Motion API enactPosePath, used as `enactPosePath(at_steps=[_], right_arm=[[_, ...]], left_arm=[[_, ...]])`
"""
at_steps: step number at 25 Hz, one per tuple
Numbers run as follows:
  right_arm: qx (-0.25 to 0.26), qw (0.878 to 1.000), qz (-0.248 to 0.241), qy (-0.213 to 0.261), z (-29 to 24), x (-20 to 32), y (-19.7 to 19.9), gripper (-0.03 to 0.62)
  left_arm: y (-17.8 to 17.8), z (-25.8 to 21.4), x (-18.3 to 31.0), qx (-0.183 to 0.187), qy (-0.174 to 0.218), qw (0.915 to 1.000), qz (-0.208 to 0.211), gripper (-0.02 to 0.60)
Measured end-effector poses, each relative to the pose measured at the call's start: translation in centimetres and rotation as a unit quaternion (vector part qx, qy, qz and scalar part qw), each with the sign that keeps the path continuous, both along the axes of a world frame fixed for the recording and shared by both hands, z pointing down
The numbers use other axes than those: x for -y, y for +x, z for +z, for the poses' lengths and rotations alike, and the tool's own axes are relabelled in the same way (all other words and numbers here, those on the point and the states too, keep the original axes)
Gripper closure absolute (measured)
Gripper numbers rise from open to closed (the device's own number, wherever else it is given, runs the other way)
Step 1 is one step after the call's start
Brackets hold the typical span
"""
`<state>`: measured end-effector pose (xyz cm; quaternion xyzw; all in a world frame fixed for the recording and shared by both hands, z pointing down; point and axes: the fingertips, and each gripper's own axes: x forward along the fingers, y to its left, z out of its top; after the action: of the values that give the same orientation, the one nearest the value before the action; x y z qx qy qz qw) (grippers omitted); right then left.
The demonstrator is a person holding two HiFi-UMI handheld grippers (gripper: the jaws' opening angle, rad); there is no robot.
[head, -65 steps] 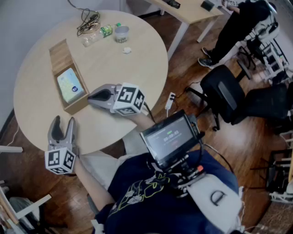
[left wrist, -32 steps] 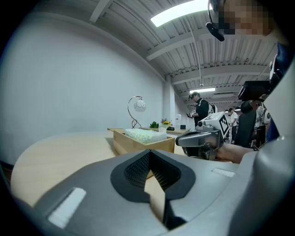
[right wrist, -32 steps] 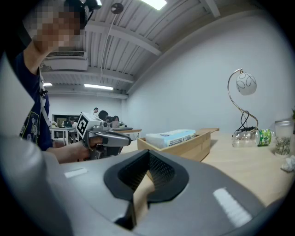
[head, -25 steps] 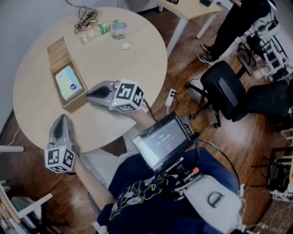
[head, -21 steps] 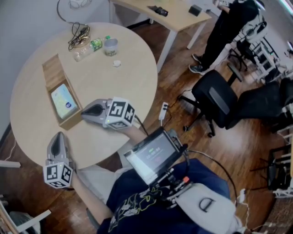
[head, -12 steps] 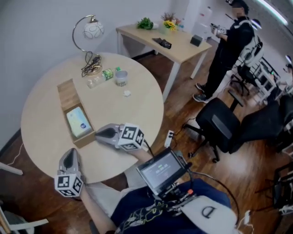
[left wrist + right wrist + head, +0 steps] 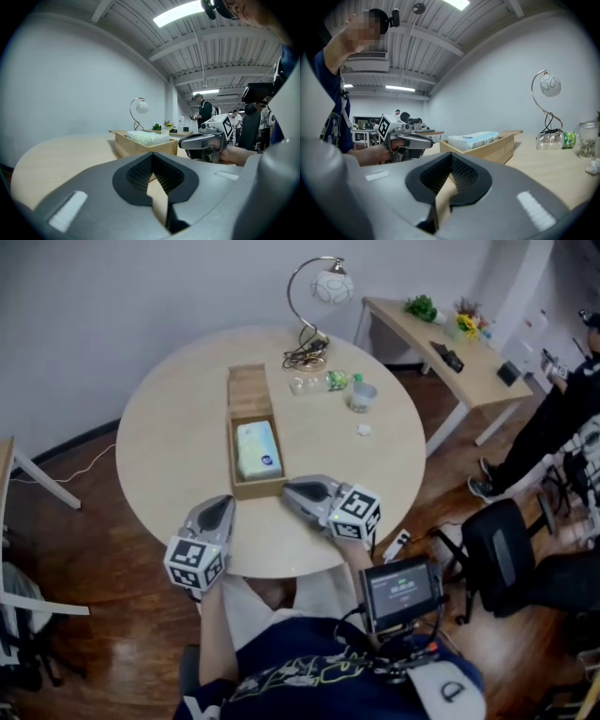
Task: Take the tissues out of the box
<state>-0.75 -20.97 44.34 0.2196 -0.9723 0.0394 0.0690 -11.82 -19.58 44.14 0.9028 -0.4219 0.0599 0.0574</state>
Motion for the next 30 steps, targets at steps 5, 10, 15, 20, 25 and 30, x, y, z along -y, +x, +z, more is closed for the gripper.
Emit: enactPosePath(at_steps=[5,10,15,20,25,30], right_arm=[[0.0,1.0,-0.002,0.002,-0.2,0.0,-0.5,0.597],[0.0,1.0,-0.005,-0.001,0.0,-0.3,-0.8,0.597],[-0.002,1.0,-0.011,-0.002,0.1,-0.5,0.1,0.597],[0.001,1.0,0.0,0.0,0.6,-0.1,2.3,0.597],[-0.002,1.0,-0.002,0.001,0.2,-0.2,0.1,0.597],[-0.008,1.0,0.005,-0.005,0.5,0.6,-0.8,0.597]], left_arm=[[-0.4,0.0,0.0,-0.002,0.0,1.0,-0.002,0.58],[-0.6,0.1,-0.6,-0.001,-0.002,1.0,0.003,0.58],[1.8,0.1,-1.2,-0.001,0.001,0.9987,0.05,0.58],[3.8,0.8,-0.5,0.003,-0.012,0.9977,0.067,0.58],[2.1,1.8,-0.2,0.022,-0.058,0.9958,0.066,0.58],[1.4,2.5,0.5,0.026,-0.076,0.994,0.074,0.58]])
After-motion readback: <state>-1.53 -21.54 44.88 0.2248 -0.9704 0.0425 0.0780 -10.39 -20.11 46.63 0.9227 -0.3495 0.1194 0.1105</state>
